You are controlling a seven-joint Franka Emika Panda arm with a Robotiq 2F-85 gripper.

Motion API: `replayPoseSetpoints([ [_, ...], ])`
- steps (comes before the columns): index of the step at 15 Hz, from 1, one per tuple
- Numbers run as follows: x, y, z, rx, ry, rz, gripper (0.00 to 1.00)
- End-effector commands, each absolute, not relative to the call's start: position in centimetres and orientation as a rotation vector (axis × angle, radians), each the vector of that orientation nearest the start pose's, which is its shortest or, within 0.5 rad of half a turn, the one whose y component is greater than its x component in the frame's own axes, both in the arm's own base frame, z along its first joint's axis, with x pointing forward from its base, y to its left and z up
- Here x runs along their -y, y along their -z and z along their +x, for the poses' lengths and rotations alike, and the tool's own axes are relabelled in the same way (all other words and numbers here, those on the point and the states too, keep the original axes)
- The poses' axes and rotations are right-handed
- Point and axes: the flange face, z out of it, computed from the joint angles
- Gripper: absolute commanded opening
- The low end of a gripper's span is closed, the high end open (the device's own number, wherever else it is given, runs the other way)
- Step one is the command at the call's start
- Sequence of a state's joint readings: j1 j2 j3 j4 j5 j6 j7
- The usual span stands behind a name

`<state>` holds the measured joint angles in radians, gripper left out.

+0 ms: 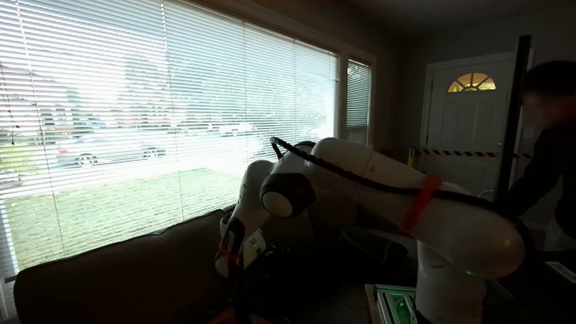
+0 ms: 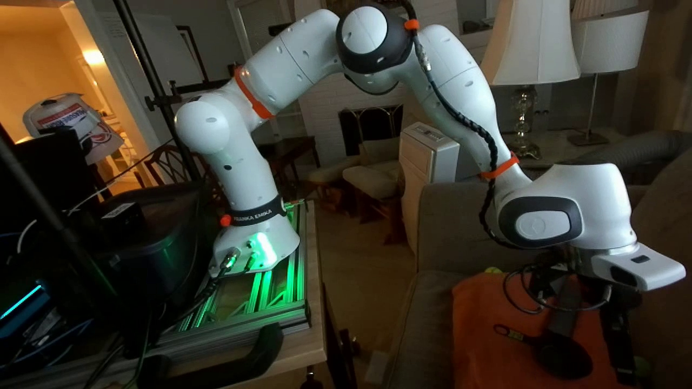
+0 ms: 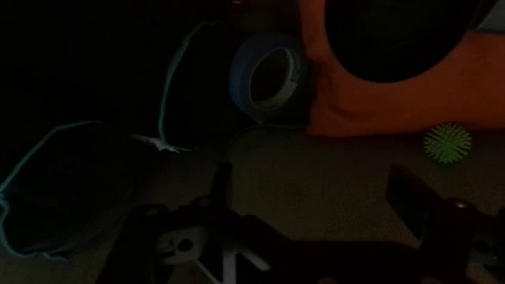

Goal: Put the snack packet on the armrest of the chair

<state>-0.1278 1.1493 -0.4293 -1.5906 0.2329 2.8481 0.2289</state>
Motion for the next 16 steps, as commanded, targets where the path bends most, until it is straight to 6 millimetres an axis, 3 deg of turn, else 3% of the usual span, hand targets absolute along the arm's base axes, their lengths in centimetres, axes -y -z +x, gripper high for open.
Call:
replayPoseSetpoints([
  [1,34.9,0.5,61.1,-1.309,0.314,-3.07,1.0],
  [2,34.1,-1.2,59.8,-1.261,0.306,-3.134,1.0],
  [7,34.3,-1.0,60.2,-1.257,0.317,-3.126,1.0],
  [14,32.7,1.9,61.7,-1.088,0.46,-3.011,1.0],
  [16,33.0,2.7,61.6,-1.053,0.473,-3.001,1.0],
])
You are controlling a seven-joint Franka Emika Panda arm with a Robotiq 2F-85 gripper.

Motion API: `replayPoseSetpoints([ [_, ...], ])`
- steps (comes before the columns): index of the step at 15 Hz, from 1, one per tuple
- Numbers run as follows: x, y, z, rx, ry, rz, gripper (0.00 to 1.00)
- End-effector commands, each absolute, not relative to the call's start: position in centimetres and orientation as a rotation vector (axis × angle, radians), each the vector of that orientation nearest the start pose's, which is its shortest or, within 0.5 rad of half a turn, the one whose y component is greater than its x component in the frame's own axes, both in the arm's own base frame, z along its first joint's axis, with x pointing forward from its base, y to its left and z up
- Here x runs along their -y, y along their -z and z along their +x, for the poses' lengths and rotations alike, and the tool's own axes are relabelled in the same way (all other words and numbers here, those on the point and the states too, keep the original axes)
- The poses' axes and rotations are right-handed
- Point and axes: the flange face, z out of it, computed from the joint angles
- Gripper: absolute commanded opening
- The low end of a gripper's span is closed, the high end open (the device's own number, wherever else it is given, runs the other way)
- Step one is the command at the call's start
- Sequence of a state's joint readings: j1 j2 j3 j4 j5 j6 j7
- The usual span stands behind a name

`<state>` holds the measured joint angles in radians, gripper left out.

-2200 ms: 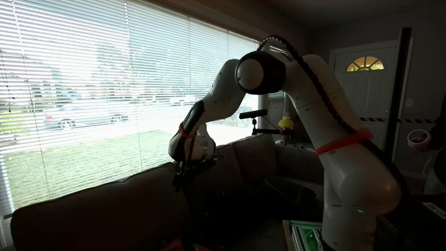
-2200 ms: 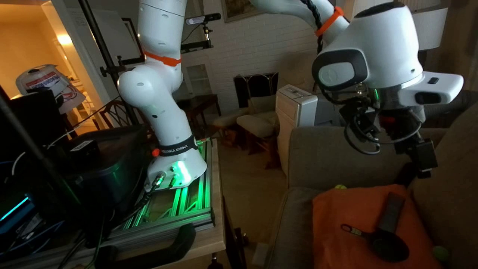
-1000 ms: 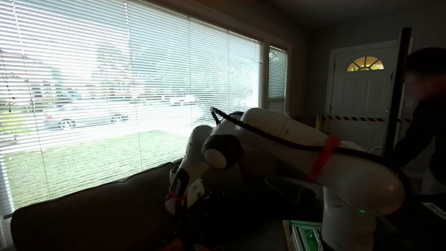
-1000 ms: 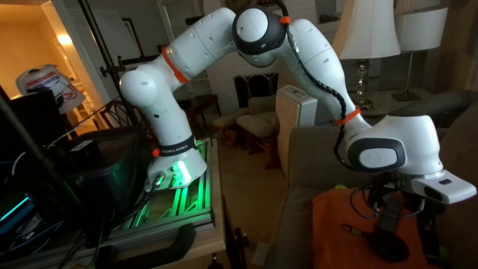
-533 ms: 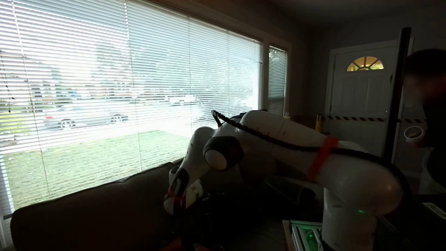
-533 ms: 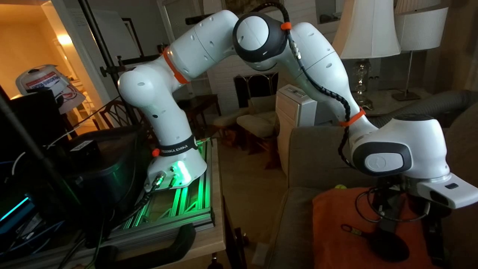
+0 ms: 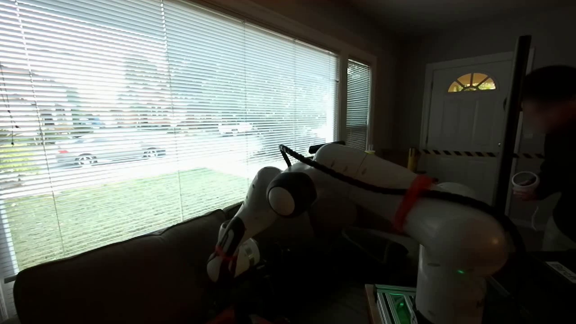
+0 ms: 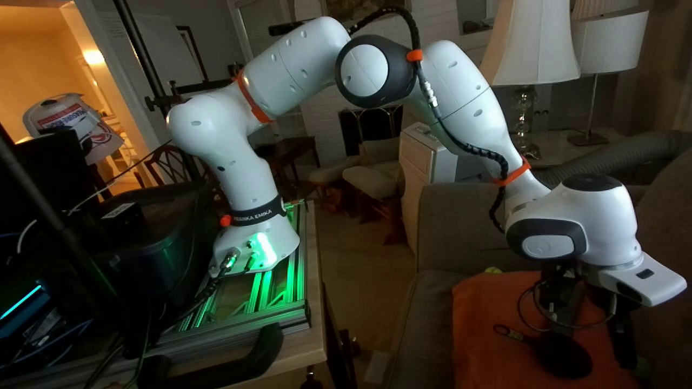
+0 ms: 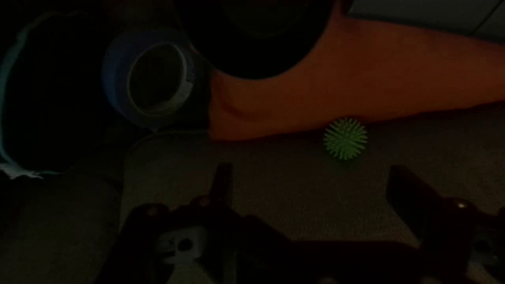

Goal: Put the snack packet on the armrest of the chair

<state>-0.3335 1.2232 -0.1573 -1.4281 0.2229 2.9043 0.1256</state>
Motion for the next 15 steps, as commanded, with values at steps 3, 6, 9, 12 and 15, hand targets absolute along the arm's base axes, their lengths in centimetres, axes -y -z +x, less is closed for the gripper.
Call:
replayPoseSetpoints([
  [3,34.4,4.3,61.2,-0.985,0.497,-3.006,1.0],
  [6,35.2,6.2,61.3,-0.927,0.521,-3.02,1.0],
  [9,34.8,8.2,61.9,-0.884,0.558,-3.016,1.0],
  [12,33.9,9.9,62.8,-0.833,0.596,-3.015,1.0],
  [15,32.4,8.0,63.1,-0.779,0.678,-3.021,1.0],
])
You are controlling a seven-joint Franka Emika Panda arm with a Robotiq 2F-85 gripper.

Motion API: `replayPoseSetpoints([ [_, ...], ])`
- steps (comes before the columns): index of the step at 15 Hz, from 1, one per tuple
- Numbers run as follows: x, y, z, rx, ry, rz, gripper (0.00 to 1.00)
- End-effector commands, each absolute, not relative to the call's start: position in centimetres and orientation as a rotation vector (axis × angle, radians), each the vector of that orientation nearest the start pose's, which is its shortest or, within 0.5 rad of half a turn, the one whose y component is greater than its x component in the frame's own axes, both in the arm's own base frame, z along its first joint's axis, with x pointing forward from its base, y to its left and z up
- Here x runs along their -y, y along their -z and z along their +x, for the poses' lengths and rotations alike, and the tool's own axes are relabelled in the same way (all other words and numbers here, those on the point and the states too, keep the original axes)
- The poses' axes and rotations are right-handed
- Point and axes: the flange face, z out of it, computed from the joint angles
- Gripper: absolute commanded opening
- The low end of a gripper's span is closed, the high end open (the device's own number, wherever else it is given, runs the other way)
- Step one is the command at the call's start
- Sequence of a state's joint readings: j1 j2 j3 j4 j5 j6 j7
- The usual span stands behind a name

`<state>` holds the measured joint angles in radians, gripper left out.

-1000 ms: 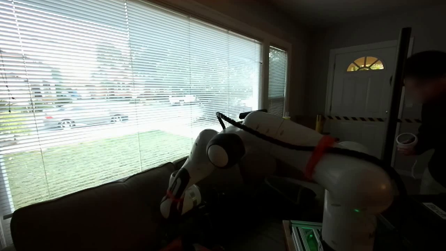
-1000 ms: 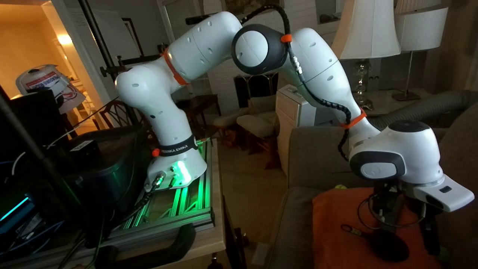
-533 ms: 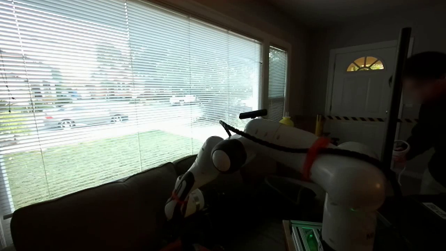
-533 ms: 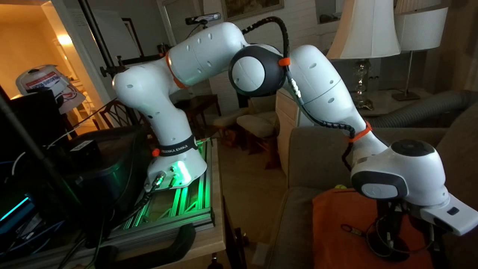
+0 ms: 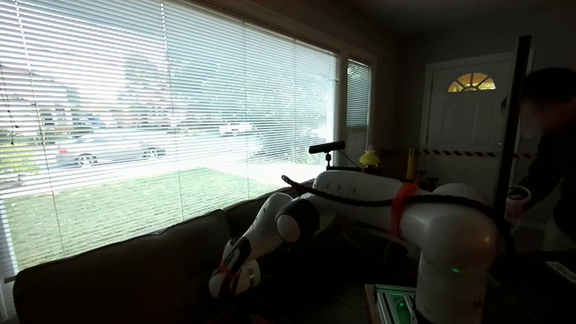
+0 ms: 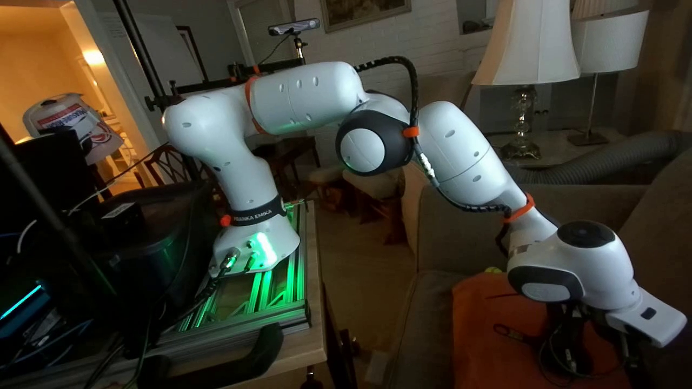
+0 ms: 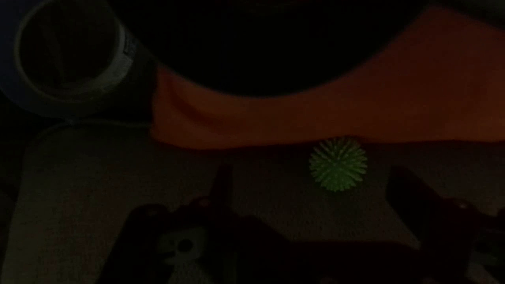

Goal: Put the snack packet on the armrest of the chair

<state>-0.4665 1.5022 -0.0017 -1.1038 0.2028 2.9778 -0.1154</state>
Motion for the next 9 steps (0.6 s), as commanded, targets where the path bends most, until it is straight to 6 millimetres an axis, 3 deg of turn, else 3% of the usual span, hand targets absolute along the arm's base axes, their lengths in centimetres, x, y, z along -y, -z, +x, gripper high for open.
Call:
replayPoseSetpoints([
  [1,32.2,7.7,63.3,-0.763,0.711,-3.021,1.0],
  [5,31.8,7.1,63.7,-0.733,0.769,-3.031,1.0],
  [9,31.4,8.2,63.0,-0.743,0.709,-3.008,1.0],
])
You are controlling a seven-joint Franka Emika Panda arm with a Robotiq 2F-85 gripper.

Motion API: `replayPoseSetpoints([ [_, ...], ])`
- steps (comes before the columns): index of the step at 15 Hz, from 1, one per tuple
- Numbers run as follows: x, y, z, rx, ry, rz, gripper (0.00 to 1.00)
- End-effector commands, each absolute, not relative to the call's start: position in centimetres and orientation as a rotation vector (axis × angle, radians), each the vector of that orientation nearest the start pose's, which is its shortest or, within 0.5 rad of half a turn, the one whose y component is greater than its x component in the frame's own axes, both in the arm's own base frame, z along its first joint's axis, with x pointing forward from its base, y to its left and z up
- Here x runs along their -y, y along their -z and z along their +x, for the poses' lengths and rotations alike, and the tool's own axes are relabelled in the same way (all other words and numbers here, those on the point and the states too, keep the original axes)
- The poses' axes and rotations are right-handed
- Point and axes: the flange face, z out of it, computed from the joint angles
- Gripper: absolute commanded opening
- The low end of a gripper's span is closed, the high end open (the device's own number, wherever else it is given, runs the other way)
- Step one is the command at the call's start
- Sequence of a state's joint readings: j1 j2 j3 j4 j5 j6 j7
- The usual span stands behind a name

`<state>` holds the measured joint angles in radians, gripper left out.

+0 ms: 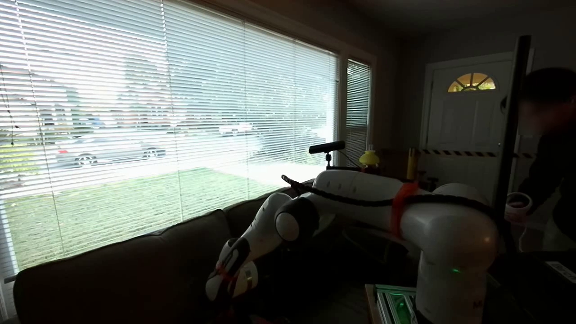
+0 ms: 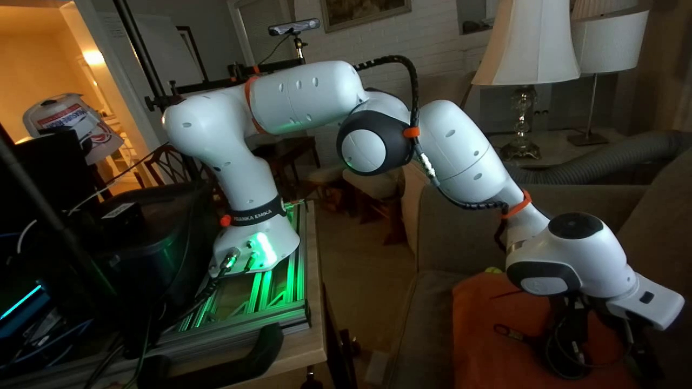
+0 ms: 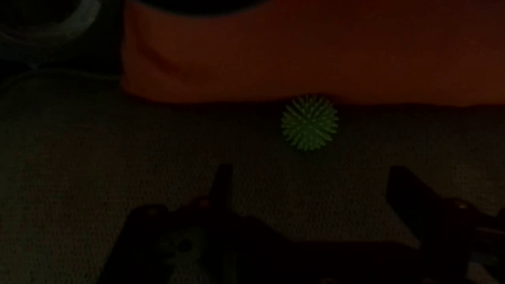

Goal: Put the snack packet on the armrest of the chair

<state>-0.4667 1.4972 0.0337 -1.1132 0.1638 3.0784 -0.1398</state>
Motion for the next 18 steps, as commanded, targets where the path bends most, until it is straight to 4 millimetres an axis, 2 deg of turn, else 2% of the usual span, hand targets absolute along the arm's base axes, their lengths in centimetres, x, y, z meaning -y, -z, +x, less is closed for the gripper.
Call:
replayPoseSetpoints([
  [1,31.1,8.4,62.8,-0.749,0.699,-3.0,1.0],
  [6,30.4,9.2,62.3,-0.751,0.67,-2.993,1.0],
  [18,31.5,9.3,61.6,-0.744,0.669,-3.038,1.0],
])
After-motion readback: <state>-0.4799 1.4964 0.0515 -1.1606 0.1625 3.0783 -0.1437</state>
